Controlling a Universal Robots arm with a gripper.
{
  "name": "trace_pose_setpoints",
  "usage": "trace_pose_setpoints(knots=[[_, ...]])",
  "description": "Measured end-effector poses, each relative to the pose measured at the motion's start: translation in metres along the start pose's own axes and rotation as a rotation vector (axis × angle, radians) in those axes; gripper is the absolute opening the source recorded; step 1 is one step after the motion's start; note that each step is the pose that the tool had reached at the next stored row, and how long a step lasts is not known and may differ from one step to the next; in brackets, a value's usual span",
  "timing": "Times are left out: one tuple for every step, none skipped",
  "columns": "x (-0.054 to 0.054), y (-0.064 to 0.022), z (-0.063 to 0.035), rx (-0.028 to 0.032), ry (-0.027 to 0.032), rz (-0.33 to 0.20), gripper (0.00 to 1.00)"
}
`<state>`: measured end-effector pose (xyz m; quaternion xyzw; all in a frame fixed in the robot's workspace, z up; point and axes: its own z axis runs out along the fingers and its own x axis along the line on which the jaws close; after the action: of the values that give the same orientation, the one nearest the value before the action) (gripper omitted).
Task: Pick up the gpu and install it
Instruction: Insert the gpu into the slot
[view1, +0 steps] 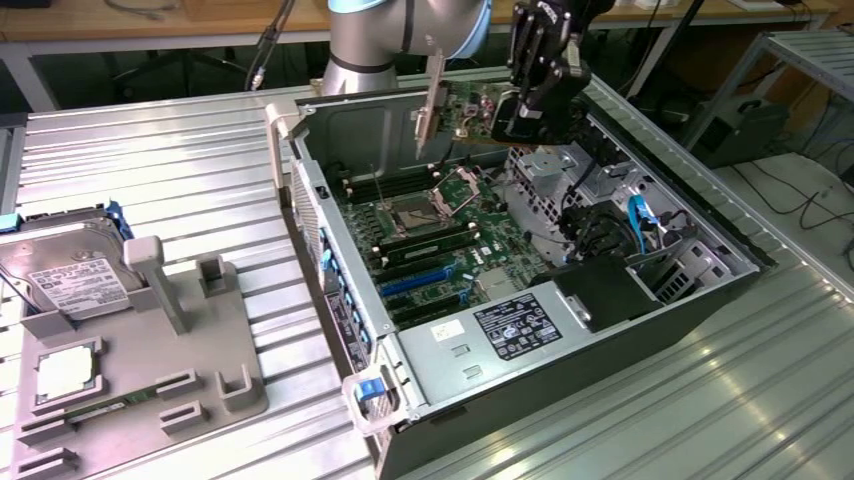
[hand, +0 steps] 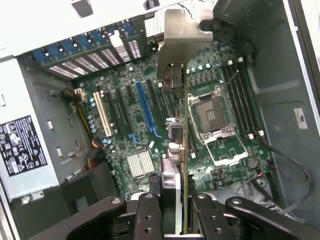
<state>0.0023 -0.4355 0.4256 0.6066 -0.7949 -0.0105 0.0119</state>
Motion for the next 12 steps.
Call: trace_pose_setpoints(knots=[[0.0000,0.0000,0.0000,0.0001,0.0005,-0.015,0.28],[0.0000,0.0000,0.0000,0.0002,0.0010,-0.031,0.28],[0.0000,0.0000,0.0000,0.0003,0.0016,-0.049,0.28],[0.0000,0.0000,0.0001,0.0004,0.0021,-0.068,0.28],[0.0000,0.0000,0.0001,0.0005,0.0025,-0.083,0.28],[0.0000,0.0000,0.0001,0.0005,0.0026,-0.095,0.28],[0.0000,0.0000,0.0001,0.0005,0.0026,-0.107,0.28],[0.0000,0.0000,0.0002,0.0004,0.0022,-0.119,0.28],[0.0000,0.0000,0.0003,-0.0001,0.0005,-0.134,0.28],[0.0000,0.0000,0.0006,-0.0007,-0.0031,-0.146,0.28],[-0.0001,-0.0001,0.0008,-0.0017,-0.0077,-0.155,0.28],[0.0000,-0.0001,0.0011,-0.0026,-0.0125,-0.161,0.28]])
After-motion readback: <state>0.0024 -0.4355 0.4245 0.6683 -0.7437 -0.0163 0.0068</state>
